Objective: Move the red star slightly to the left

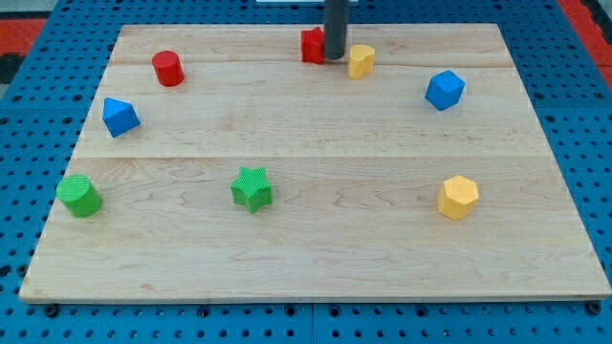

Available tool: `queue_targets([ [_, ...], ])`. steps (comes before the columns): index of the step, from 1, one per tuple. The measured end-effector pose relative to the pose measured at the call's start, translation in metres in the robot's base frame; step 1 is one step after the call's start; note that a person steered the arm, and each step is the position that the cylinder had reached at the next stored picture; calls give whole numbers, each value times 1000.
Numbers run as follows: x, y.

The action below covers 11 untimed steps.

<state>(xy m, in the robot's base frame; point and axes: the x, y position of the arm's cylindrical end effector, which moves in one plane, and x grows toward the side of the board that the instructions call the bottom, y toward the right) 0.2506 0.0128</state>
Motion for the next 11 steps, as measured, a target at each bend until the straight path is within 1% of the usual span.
queue_targets([
  [1, -8, -27],
  [2, -8, 22],
  [4, -16, 2],
  [7, -34, -7],
  [9, -29, -65],
  [11, -35, -88],
])
